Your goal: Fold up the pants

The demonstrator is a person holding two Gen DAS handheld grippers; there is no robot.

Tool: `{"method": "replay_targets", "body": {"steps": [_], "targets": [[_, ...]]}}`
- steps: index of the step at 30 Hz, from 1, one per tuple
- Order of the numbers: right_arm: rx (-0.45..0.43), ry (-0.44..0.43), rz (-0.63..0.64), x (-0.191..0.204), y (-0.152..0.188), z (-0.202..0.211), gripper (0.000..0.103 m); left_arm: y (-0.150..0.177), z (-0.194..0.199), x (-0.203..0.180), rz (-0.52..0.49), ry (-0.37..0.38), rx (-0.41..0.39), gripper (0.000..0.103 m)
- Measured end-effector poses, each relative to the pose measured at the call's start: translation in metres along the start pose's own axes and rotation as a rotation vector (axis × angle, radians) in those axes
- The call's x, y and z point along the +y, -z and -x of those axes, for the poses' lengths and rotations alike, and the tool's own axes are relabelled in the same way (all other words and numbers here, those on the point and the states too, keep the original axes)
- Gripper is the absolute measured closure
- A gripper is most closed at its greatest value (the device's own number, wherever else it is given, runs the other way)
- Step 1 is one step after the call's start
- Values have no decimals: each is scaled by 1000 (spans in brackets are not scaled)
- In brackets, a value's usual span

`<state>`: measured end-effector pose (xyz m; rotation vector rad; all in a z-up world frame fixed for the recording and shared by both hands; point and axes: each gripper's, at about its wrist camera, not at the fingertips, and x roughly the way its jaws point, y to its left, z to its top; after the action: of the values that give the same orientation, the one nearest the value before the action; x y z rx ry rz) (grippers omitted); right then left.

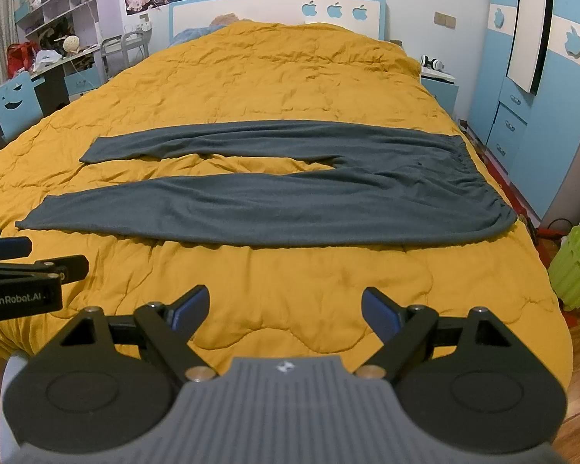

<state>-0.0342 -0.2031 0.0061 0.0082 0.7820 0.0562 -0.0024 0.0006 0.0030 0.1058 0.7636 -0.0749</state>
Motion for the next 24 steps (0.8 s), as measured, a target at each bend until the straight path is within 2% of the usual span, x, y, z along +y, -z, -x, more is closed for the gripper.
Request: {"method": "replay_targets", "body": {"steps": [12, 15, 17, 19, 22, 24], "targets": [[1, 0, -2, 0, 0, 0, 21, 2, -1, -2, 9, 32, -1, 9], [-15, -9, -10, -2, 0, 0, 21, 2, -5, 5, 16, 48, -19, 18], [-70, -28, -30, -9, 0, 3, 21, 2, -8, 13, 13, 48, -54, 24], [-165, -41, -40, -19, 0, 6, 21, 0, -15, 20, -3, 31, -88, 27], [-279, -31, -6, -36, -2, 4, 21, -4, -28, 34, -98, 52, -137, 34], [-340, -22, 41, -52, -3, -3, 21, -5, -43, 44, -183, 80, -132, 37]]}}
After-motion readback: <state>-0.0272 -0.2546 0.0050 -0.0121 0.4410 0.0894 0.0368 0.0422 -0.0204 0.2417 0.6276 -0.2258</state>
